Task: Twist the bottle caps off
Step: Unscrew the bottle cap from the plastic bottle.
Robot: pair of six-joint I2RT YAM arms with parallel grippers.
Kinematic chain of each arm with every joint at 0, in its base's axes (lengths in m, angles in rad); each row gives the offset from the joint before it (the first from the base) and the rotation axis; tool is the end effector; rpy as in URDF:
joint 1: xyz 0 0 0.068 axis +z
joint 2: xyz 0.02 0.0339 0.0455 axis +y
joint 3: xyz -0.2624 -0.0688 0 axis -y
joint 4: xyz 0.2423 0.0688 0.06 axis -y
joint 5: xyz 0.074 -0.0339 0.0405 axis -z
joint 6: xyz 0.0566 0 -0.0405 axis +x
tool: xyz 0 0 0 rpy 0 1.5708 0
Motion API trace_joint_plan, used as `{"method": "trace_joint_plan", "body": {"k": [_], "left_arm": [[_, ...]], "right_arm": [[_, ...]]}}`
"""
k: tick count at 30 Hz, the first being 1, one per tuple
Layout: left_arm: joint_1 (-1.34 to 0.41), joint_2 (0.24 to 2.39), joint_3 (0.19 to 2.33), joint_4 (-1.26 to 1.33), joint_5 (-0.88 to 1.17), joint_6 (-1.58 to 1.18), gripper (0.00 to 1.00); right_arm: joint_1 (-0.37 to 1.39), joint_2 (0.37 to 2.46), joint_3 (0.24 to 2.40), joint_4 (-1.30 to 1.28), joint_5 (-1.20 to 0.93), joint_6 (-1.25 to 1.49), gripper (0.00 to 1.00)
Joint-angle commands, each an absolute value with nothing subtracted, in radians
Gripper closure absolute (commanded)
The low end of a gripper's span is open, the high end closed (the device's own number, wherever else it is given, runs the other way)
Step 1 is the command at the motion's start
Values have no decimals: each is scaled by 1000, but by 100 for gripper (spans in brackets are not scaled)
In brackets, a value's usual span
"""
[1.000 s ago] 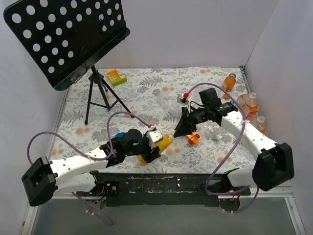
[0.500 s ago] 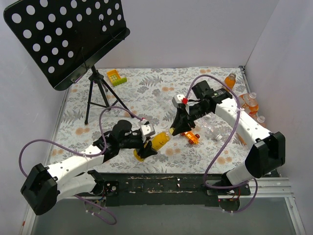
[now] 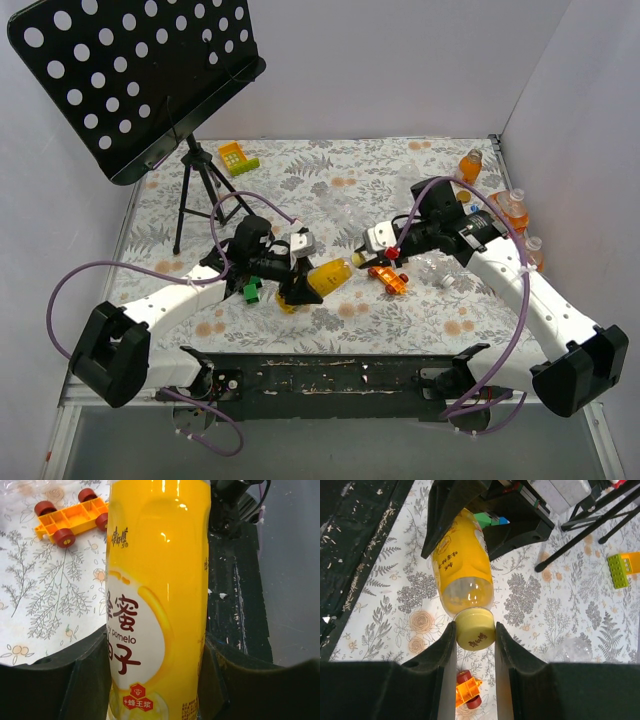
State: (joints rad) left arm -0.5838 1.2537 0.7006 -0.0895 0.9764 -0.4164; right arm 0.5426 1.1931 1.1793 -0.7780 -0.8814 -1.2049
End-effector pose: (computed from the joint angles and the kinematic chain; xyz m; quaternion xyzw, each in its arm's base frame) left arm 0.1915 -0.1827 0.2232 0.2752 0.7694 -0.5576 0.1458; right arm 0.1861 0.1632 0.3358 -0.7455 0.4129 0.2615 0.4531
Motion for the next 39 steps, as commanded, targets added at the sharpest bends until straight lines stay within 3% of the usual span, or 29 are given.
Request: {"method": "trace_joint_plan", "body": {"k": [1, 3, 6, 10, 14, 18, 27, 39], "left_arm": [[-558, 1227, 742, -136, 947, -431, 100], [-558, 1209, 733, -141, 898, -430, 100], [-558, 1161, 703, -135, 812, -437, 100], [-561, 1071, 658, -111, 703, -454, 100], [-594, 996, 632, -81, 588, -477, 100], [-687, 971, 629, -67, 432, -469, 100], [-759, 1012, 657, -54, 356, -474, 100], [-762, 1032, 660, -38, 377, -480, 100]], "right_arm": [[520, 1175, 1132, -641, -762, -1096, 67], [522, 1164, 1124, -585, -743, -969, 45], [509, 1160, 1156, -584, -765, -844, 30], [474, 1172, 1210, -597, -816, -628, 27], [459, 1173, 1154, -428, -767, -67, 27], [456, 1181, 1048, -269, -894, 240, 23], [457, 1247, 1054, -222, -971, 316, 28], [465, 1276, 1051, -241, -969, 296, 54]]}}
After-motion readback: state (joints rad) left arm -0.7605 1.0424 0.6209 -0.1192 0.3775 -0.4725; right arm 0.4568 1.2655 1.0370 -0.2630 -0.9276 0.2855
